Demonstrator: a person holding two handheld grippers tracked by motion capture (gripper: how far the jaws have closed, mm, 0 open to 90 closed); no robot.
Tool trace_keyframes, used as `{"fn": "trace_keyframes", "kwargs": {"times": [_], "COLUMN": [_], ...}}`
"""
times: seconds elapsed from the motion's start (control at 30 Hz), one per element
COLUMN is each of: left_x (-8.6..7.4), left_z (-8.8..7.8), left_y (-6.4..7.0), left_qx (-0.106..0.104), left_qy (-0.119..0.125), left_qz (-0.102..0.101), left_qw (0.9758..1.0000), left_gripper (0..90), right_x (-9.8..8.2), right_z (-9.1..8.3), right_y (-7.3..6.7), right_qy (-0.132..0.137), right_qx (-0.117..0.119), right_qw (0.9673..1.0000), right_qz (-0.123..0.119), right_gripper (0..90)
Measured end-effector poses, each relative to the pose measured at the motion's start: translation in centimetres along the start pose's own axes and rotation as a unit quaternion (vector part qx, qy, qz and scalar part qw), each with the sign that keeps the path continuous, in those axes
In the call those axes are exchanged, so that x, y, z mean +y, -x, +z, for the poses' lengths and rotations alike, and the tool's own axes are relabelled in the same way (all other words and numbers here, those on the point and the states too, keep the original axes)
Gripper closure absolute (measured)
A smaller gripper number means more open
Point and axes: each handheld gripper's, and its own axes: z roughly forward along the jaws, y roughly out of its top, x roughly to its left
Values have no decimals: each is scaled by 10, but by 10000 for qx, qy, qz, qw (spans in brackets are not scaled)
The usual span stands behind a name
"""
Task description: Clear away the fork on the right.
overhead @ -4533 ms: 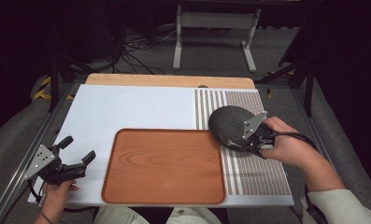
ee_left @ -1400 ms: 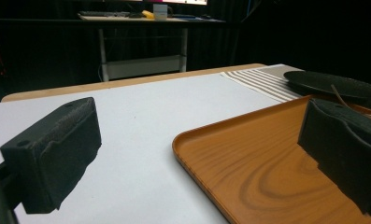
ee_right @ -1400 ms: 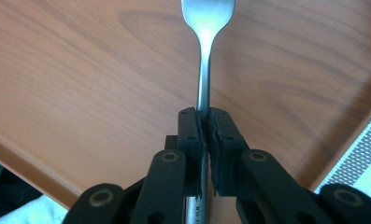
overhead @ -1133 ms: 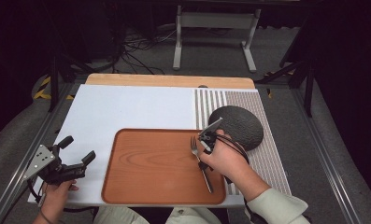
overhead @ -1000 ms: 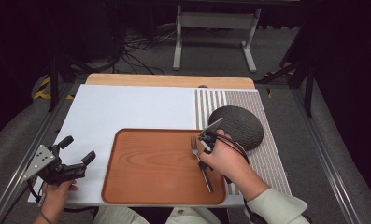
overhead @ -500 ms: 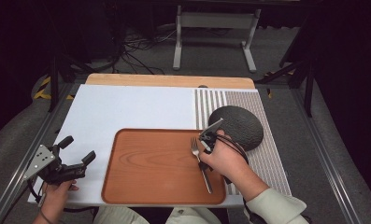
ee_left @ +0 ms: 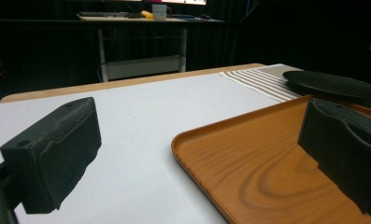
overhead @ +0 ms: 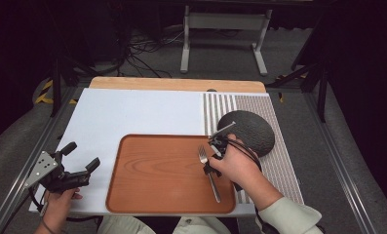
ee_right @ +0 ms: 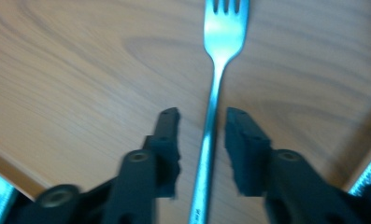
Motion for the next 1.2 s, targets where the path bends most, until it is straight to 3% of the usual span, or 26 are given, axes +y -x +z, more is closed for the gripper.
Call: {"fn": "trace_keyframes", "kwargs": {"times": [0.13,0.17,0.2,0.27,0.33,0.37,0.4,0.53,0.63,0.67,0.73,0.77,0.83,0.9,0.97,1.0,1.03,1.13,1.2], "left_x": [0,0,0,0,0,0,0,0,0,0,0,0,0,0,0,0,0,0,0], "left_z": [0,0,0,0,0,0,0,0,0,0,0,0,0,0,0,0,0,0,0], "left_y": [0,0,0,0,0,0,0,0,0,0,0,0,0,0,0,0,0,0,0], "left_qx": [-4,-5,-5,-10,-1,-1,2,4,2,2,4,7,4,1,1,2,2,2,-3], "left_qy": [-17,-18,-18,-15,-15,-15,-14,-18,-17,-17,-18,-18,-17,-17,-2,-18,-18,-19,-17], "left_qz": [14,16,16,18,14,14,6,11,12,12,11,10,8,16,3,17,17,15,17], "left_qw": [10000,10000,10000,10000,10000,10000,10000,10000,10000,10000,10000,10000,10000,10000,10000,10000,10000,10000,10000], "left_gripper": [1,0,0,0,1,0,0,0,0,0,0,0,0,0,0,0,0,0,0], "right_x": [0,1,1,1,3,3,4,6,7,7,6,6,6,6,6,6,6,7,8], "right_z": [-4,-4,-4,-6,-7,-7,-8,-10,-12,-12,-12,-10,-9,-5,-2,0,0,9,11], "right_y": [-2,-3,-3,-4,-3,-3,-2,-3,-3,-3,-3,-3,-3,-2,-1,-1,-1,1,1], "right_qy": [584,707,707,957,1220,1220,1389,1693,1850,1850,1909,1950,1916,2001,2048,2065,2065,2176,2195], "right_qx": [-17,-55,-55,-173,-178,-178,-239,-200,-185,-185,-108,-41,-18,102,166,200,200,167,201], "right_qw": [9972,9956,9956,9909,9826,9826,9738,9563,9445,9445,9380,9327,9317,9225,9169,9145,9145,9048,9050], "right_qz": [-466,-620,-620,-928,-1389,-1389,-1786,-2374,-2707,-2707,-2891,-3033,-3084,-3298,-3422,-3474,-3474,-3657,-3639], "right_gripper": [350,317,317,258,192,192,184,190,271,271,337,410,435,527,591,656,656,811,840]}}
